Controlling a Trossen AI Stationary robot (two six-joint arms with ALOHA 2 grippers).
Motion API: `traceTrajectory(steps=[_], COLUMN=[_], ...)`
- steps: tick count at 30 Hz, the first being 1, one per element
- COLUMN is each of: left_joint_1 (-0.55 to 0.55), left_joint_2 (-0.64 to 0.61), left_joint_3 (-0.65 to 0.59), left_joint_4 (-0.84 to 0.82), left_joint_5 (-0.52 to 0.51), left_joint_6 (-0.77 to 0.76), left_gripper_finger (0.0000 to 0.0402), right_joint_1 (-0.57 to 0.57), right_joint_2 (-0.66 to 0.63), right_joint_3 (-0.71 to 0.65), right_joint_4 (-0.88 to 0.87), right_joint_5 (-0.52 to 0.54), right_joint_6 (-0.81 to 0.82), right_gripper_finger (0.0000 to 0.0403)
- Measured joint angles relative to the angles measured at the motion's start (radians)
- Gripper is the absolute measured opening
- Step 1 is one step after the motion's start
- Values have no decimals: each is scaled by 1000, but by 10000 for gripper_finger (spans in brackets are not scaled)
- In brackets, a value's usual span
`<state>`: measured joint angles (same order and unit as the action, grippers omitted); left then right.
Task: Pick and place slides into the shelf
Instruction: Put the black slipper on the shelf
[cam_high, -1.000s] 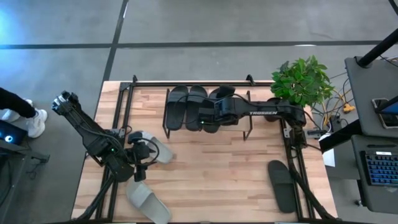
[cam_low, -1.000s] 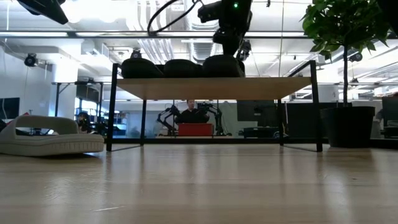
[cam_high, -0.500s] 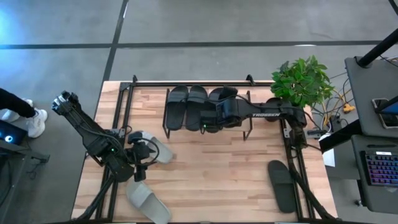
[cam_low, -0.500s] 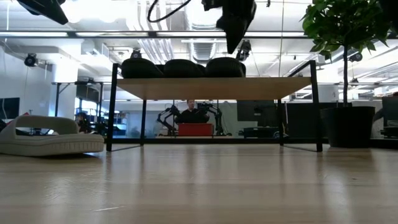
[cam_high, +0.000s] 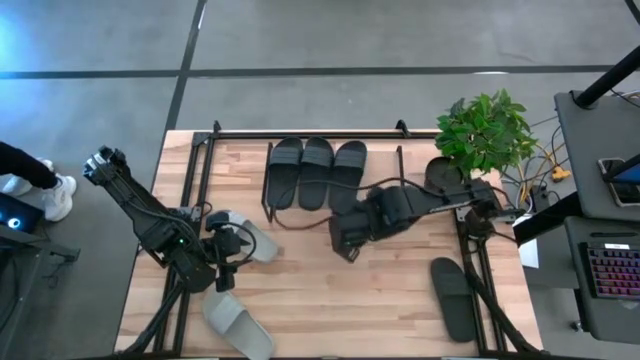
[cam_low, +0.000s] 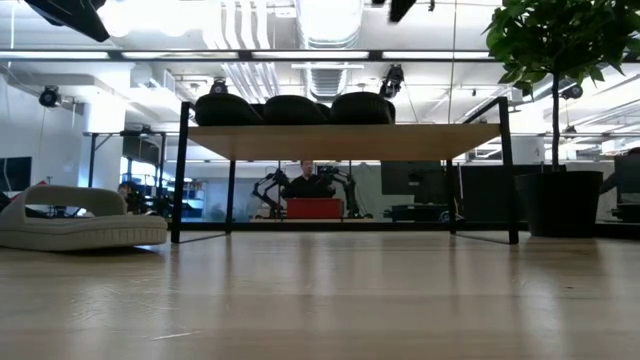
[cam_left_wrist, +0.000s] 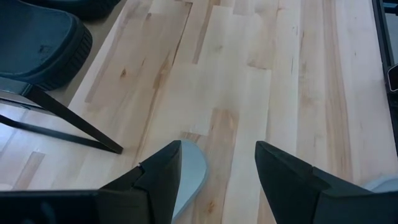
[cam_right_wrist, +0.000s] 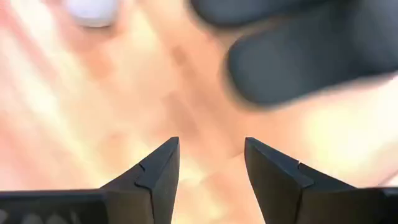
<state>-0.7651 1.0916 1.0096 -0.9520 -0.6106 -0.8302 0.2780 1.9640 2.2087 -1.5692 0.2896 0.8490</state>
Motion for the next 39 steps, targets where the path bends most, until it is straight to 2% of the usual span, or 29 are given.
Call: traceTrajectory(steps=[4,8,17,24,29,34,39], left_joint_1=[0,0,0,0,0,0,17], left_joint_2=[0,0,0,0,0,0,0], left_joint_3=[-1,-2,-2,-2,-2,5,8], left_joint_4=[0,0,0,1,1,2,2], left_joint_5=[0,-6,-8,-7,-7,-7,-7], left_joint_6=[0,30,64,81,79,74,-54], left_gripper_finger=[189,189,189,189,189,189,189], right_joint_1=[85,208,524,697,747,788,802], right_joint_2=[0,0,0,1,1,1,1], right_joint_3=[-4,-59,-322,-478,-543,-619,-687], right_joint_4=[0,-2,-3,-3,-2,-2,-2], right_joint_5=[-173,-189,-207,-393,-389,-341,-302], right_joint_6=[278,416,532,647,719,753,768], right_gripper_finger=[169,169,169,169,169,169,169])
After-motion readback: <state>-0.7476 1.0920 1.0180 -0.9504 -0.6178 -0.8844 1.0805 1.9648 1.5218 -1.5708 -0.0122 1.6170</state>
